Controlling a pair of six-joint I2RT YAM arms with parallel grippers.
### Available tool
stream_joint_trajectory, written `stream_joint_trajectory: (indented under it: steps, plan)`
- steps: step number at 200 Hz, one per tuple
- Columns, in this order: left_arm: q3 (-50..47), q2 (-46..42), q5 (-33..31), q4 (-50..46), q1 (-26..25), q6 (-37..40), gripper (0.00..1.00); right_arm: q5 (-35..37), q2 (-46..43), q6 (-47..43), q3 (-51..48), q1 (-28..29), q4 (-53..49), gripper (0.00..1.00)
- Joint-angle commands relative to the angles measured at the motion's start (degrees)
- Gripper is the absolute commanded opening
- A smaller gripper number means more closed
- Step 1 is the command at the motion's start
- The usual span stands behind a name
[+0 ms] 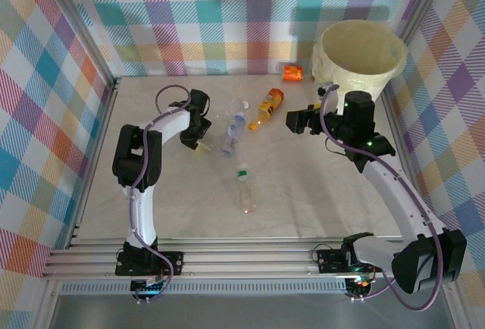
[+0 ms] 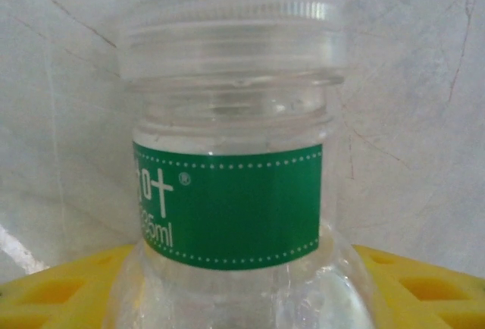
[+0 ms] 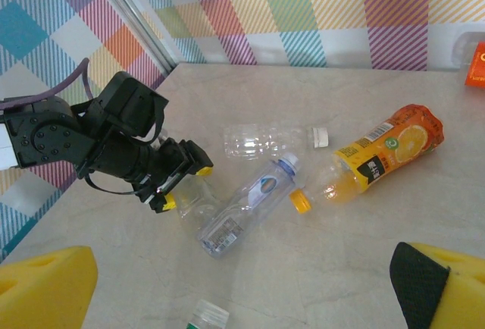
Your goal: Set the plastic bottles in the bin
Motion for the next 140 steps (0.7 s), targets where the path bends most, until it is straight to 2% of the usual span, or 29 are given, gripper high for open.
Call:
stream_joint_trajectory:
  steps: [1, 33, 65, 107, 140]
  plan:
    - [-3.6, -2.27, 1.73, 5.97, 0.06, -0.3, 0.6, -2.34, -0.94, 0.06, -0.85, 0.44, 0.65, 1.0]
    - [-8.08, -6.95, 0.57, 8.53, 0.1, 1.71, 0.49, -4.78, -0.35, 3.25, -1.91, 2.36, 3.92, 1.0]
    - [-12.31, -12.68, -0.79, 10.14, -0.11, 4.76, 0.43, -2.25, 1.98, 4.95, -2.21, 5.88, 5.04, 1.0]
    - [-15.86, -20.71, -0.85, 12.01, -1.59, 8.98, 0.4, 1.83, 5.88, 13.54, -5.82, 12.45, 14.58, 1.0]
    - [-15.61, -25.42, -0.65, 11.62, -5.24, 11.25, 0.38, 5.45, 9.68, 18.52, -7.99, 16.37, 22.3, 1.0]
